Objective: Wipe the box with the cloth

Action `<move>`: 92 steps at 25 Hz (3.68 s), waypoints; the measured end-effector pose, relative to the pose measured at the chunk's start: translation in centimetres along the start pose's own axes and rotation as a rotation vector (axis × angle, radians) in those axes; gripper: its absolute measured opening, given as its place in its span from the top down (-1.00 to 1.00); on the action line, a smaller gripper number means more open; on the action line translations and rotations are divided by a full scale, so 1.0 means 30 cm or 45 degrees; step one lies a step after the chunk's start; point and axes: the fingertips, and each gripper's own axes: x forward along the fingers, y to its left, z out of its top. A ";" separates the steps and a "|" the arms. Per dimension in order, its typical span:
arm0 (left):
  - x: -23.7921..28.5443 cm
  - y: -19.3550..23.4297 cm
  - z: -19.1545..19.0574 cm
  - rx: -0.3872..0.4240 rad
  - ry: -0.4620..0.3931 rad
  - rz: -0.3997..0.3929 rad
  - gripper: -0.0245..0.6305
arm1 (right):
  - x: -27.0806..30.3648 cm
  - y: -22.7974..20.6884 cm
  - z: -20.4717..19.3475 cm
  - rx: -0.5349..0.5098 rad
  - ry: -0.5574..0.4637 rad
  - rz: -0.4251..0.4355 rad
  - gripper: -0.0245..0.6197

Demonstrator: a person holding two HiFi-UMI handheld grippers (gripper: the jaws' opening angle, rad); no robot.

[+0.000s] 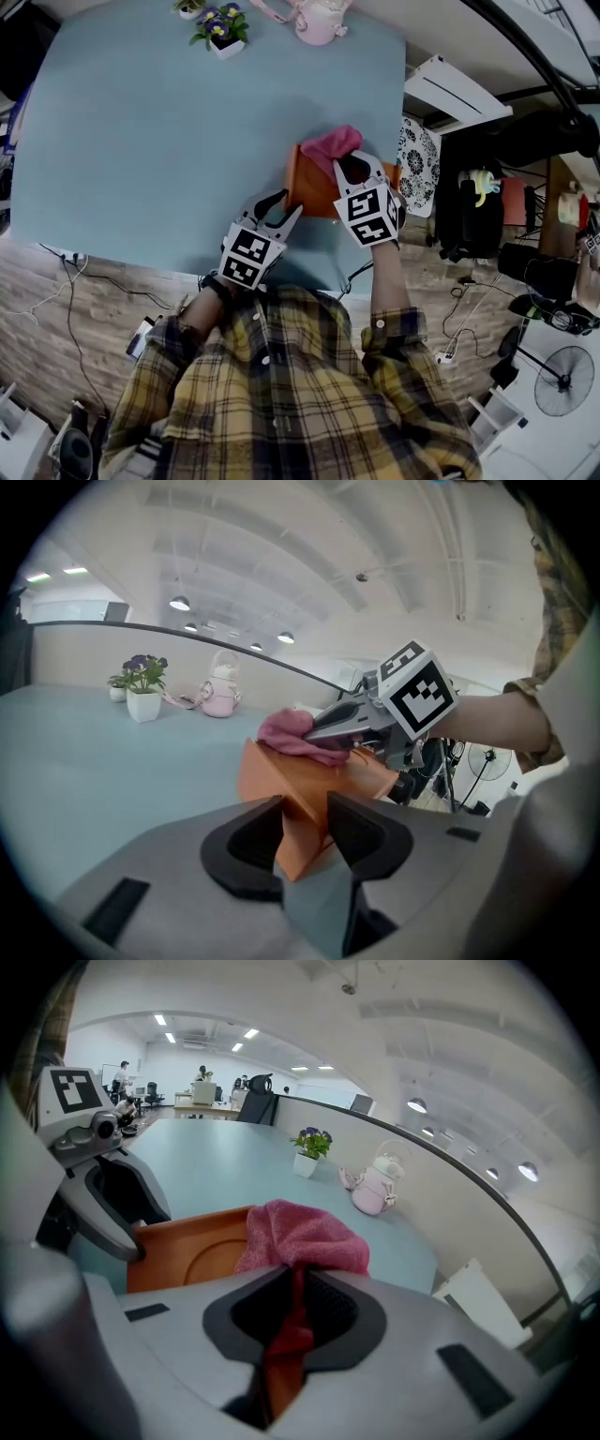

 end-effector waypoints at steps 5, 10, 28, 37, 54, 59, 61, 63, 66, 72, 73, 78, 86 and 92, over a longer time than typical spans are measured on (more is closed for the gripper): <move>0.002 0.000 0.000 0.005 0.002 0.003 0.47 | -0.014 -0.019 -0.023 0.025 0.008 -0.008 0.78; 0.004 0.003 -0.002 0.008 0.003 0.003 0.47 | -0.033 -0.066 -0.075 0.061 0.052 -0.060 0.78; 0.004 0.001 -0.002 -0.005 -0.001 0.005 0.47 | -0.125 -0.215 -0.265 0.064 0.224 -0.253 0.78; 0.002 0.003 -0.005 -0.019 -0.004 0.012 0.47 | -0.206 -0.299 -0.336 0.132 0.259 -0.421 0.78; -0.001 -0.001 -0.001 -0.015 -0.024 0.030 0.47 | -0.340 -0.154 -0.027 0.244 -0.158 -0.274 0.78; 0.002 -0.005 -0.003 -0.014 -0.031 0.038 0.47 | -0.308 -0.025 0.099 0.261 -0.289 -0.113 0.78; 0.003 -0.003 -0.005 -0.016 -0.033 0.043 0.47 | -0.277 0.029 0.134 0.256 -0.313 -0.047 0.78; 0.001 -0.002 -0.003 -0.019 -0.035 0.044 0.47 | -0.242 0.082 0.161 0.249 -0.319 0.016 0.78; -0.001 -0.001 -0.001 -0.020 -0.038 0.048 0.47 | -0.187 0.157 0.191 0.238 -0.320 0.109 0.78; -0.003 -0.004 -0.001 -0.023 -0.047 0.059 0.47 | -0.073 0.250 0.171 0.188 -0.228 0.218 0.78; -0.003 -0.004 -0.001 -0.022 -0.047 0.060 0.47 | -0.058 0.259 0.160 0.179 -0.208 0.226 0.78; -0.003 -0.002 -0.004 -0.023 -0.052 0.067 0.47 | -0.037 0.261 0.118 0.142 -0.150 0.211 0.78; -0.002 0.008 -0.003 -0.013 -0.056 0.081 0.47 | -0.058 0.216 0.044 0.030 -0.031 0.125 0.78; -0.003 0.006 -0.009 -0.005 -0.056 0.080 0.47 | -0.092 0.159 -0.031 0.046 0.024 0.067 0.78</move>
